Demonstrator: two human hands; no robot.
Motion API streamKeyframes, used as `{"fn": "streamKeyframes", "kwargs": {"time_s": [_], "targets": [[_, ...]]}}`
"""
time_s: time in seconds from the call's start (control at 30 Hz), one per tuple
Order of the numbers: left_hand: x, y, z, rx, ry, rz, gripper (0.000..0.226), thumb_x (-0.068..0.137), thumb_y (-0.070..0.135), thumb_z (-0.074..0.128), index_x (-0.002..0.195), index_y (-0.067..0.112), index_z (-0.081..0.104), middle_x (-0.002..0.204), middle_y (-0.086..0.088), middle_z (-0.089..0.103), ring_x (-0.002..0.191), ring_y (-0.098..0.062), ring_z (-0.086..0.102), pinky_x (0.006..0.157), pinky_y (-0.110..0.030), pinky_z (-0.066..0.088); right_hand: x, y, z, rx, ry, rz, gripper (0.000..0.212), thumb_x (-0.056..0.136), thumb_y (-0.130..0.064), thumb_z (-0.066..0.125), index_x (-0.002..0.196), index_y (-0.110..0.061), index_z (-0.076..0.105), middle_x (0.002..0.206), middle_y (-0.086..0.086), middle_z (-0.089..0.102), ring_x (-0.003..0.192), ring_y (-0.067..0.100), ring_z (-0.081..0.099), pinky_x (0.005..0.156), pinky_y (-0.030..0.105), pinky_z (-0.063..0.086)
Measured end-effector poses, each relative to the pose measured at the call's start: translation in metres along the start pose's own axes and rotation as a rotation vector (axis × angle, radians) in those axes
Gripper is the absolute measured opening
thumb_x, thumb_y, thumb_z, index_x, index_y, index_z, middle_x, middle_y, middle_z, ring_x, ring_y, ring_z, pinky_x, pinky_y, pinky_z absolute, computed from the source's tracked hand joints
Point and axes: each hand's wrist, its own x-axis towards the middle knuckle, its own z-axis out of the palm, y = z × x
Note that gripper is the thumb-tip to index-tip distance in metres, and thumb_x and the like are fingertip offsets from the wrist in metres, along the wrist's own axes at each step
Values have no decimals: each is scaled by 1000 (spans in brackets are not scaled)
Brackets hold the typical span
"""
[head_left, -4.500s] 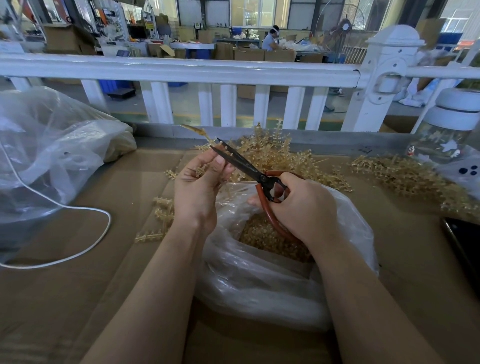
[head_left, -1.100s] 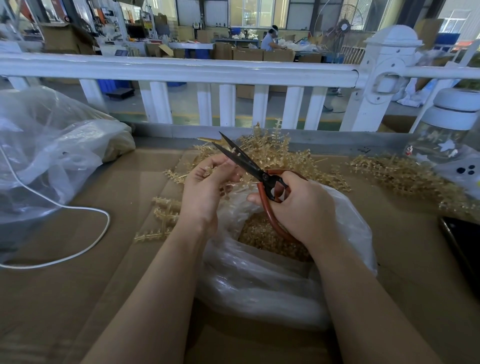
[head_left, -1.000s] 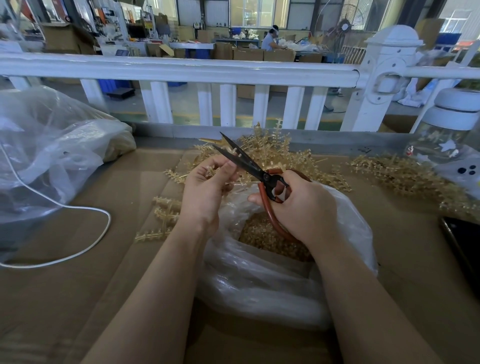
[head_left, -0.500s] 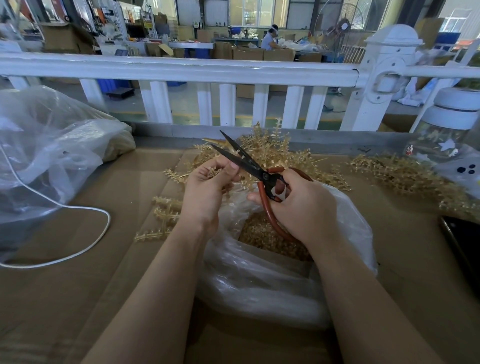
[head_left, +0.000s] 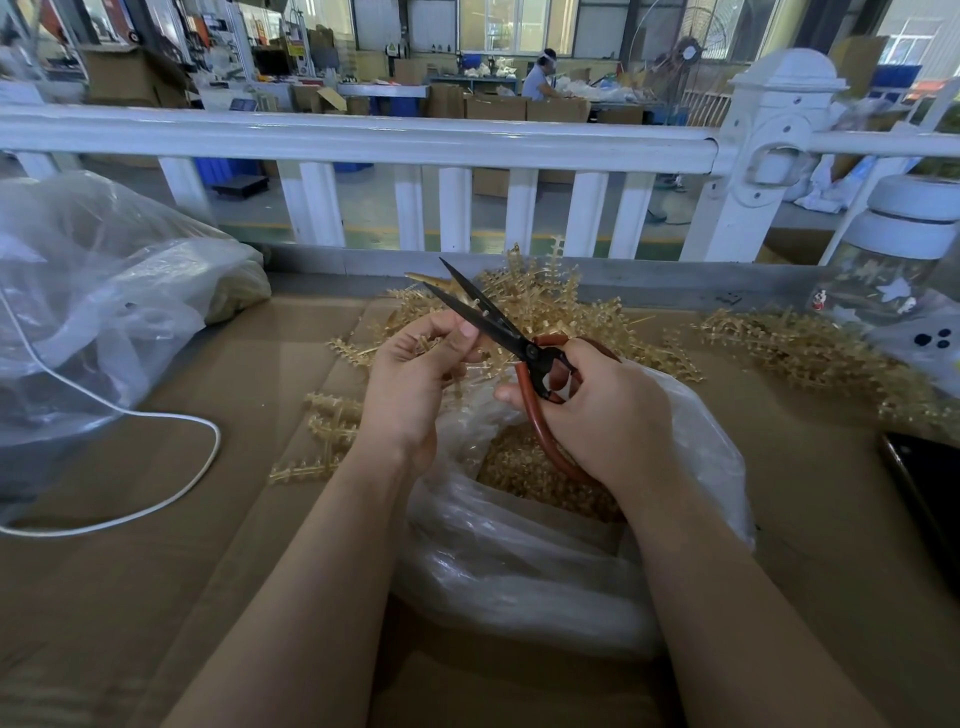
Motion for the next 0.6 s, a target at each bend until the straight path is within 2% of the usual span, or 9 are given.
{"fn": "streamKeyframes", "kwargs": {"time_s": [0.17, 0.3, 0.37, 0.47, 0.53, 0.6], "targets": [[0, 0, 0, -9, 13, -7, 22, 88, 10, 67, 72, 24, 71, 75, 7, 66, 70, -7, 56, 65, -18, 44, 0, 1, 1, -3, 11, -7, 75, 70, -92, 40, 82, -22, 64, 67, -12, 62, 60, 9, 59, 54, 23, 47], [0, 0, 1, -10, 31, -11, 14, 88, 9, 67, 79, 19, 68, 78, 6, 67, 69, -6, 57, 63, -16, 45, -1, 2, 2, -3, 47, -22, 65, 73, -86, 51, 71, -21, 56, 60, -12, 55, 53, 8, 53, 48, 17, 36], [-1, 0, 2, -20, 51, -18, 15, 88, 8, 68, 81, 21, 68, 82, 3, 69, 70, -8, 58, 63, -17, 46, -1, 3, 3, -9, 50, -20, 64, 74, -83, 53, 69, -20, 55, 59, -12, 54, 53, 10, 54, 48, 18, 38], [0, 1, 1, -15, 63, -13, 19, 87, 5, 68, 78, 22, 67, 82, 2, 69, 71, -10, 59, 64, -18, 45, -1, 3, 3, -14, 20, -2, 66, 74, -87, 49, 76, -22, 61, 63, -13, 59, 57, 8, 57, 50, 20, 43], [0, 1, 2, 11, 55, 7, 19, 86, 2, 67, 77, 19, 66, 80, 3, 69, 69, -7, 60, 63, -16, 46, -1, 1, 2, -5, 24, 0, 65, 72, -89, 45, 81, -26, 61, 65, -16, 59, 59, 5, 55, 50, 18, 40], [-1, 0, 4, 44, 50, 42, 22, 86, -2, 66, 75, 17, 66, 78, 4, 69, 66, -3, 61, 61, -13, 46, -1, 1, 1, 8, 23, 2, 64, 71, -90, 44, 86, -29, 60, 70, -17, 62, 62, 6, 57, 52, 21, 44]]}}
